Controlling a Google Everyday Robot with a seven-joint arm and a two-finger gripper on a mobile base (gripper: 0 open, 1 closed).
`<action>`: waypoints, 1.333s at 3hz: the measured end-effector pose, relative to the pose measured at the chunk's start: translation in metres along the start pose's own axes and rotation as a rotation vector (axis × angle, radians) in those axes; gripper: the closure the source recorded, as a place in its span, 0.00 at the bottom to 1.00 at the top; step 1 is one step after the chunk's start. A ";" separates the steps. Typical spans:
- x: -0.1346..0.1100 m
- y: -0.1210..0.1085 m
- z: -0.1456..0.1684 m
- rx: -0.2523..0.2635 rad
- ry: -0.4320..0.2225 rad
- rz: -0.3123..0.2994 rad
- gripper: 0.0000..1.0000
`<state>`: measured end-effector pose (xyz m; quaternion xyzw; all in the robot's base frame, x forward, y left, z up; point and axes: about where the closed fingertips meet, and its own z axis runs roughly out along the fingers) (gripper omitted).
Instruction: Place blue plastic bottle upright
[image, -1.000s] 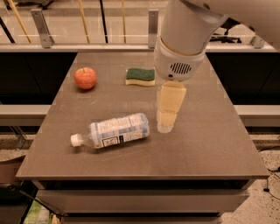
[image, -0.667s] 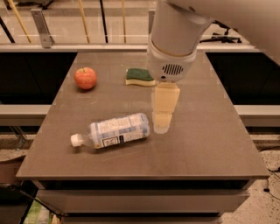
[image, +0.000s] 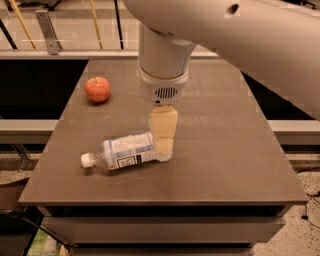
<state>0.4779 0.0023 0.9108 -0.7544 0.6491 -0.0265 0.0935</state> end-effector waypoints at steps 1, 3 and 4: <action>-0.023 0.002 0.020 -0.024 -0.014 -0.071 0.00; -0.048 0.012 0.055 -0.052 0.011 -0.132 0.00; -0.052 0.014 0.069 -0.060 0.034 -0.124 0.00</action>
Offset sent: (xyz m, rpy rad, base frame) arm -0.0133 0.0630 -0.0607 -0.0350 0.0597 0.1858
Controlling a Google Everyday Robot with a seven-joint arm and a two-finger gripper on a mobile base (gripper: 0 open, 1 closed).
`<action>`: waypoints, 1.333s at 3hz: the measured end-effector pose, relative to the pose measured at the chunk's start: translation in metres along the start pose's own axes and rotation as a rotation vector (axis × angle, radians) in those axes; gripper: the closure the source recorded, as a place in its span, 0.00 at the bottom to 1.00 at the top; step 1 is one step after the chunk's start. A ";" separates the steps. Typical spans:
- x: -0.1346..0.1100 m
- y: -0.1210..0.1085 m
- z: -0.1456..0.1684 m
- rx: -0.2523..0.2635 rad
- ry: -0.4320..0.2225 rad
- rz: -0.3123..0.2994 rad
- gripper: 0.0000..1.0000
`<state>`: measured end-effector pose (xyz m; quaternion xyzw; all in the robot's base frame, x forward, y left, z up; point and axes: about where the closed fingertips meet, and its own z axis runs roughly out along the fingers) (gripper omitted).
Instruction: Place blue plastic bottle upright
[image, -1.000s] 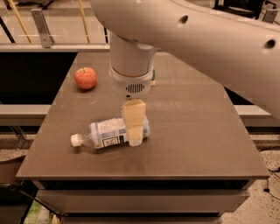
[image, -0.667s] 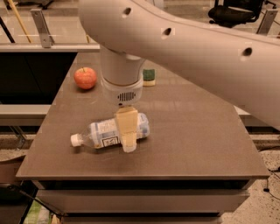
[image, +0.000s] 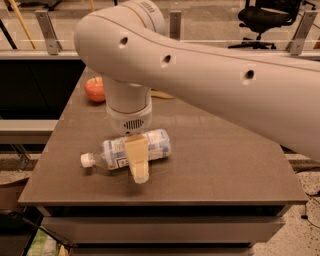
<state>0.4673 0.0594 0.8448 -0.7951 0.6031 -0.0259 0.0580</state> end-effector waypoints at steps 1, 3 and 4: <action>0.000 -0.007 0.011 -0.006 0.019 0.018 0.00; -0.001 -0.007 0.012 -0.003 0.018 0.016 0.39; -0.001 -0.007 0.012 -0.002 0.018 0.016 0.63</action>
Offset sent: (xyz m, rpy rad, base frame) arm 0.0071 0.0026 -0.0094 -0.0160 0.0015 -0.0182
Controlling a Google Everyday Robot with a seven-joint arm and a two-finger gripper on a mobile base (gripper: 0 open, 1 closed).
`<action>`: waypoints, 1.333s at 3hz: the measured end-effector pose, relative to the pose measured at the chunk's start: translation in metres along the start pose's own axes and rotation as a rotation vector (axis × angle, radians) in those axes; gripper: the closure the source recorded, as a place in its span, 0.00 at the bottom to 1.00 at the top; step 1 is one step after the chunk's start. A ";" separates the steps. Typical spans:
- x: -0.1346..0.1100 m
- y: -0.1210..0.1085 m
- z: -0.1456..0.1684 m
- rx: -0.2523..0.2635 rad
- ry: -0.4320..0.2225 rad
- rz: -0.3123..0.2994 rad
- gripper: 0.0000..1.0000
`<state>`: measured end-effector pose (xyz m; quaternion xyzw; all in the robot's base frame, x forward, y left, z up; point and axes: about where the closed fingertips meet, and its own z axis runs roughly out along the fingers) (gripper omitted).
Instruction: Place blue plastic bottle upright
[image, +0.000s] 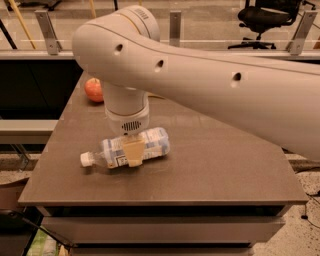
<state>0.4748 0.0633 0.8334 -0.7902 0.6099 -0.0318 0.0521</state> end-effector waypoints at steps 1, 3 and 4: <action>0.000 0.000 0.000 0.001 0.000 -0.001 0.86; 0.007 0.001 -0.009 0.046 -0.077 -0.018 1.00; 0.029 0.001 -0.025 0.130 -0.205 -0.016 1.00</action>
Offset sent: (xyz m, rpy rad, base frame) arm -0.0001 0.0003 -0.0004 0.0003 -0.0009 0.0008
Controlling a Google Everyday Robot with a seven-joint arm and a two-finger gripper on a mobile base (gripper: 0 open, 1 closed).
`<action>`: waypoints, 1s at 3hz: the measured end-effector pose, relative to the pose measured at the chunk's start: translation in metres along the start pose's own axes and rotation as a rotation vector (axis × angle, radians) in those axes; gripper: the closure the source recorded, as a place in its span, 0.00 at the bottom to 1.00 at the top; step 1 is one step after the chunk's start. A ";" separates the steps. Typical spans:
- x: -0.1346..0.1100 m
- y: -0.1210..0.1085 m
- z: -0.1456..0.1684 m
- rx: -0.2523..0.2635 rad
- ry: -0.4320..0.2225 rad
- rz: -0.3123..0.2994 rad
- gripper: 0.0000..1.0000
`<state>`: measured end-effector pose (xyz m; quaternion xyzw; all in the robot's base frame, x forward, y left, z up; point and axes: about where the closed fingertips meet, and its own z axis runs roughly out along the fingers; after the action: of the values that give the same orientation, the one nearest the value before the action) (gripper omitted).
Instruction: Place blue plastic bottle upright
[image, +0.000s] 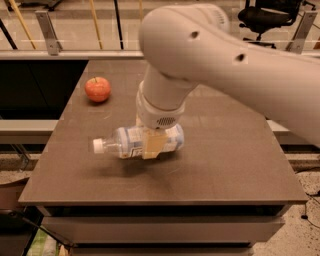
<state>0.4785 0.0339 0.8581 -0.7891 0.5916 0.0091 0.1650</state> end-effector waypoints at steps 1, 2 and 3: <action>0.027 -0.003 -0.018 0.092 -0.113 0.019 1.00; 0.055 -0.011 -0.035 0.183 -0.251 0.054 1.00; 0.064 -0.017 -0.048 0.256 -0.413 0.067 1.00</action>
Offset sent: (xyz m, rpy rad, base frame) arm 0.0361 -0.0995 0.0432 0.5366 -0.1304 -0.0417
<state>0.5054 -0.0348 0.8942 -0.7230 0.5677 0.1006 0.3807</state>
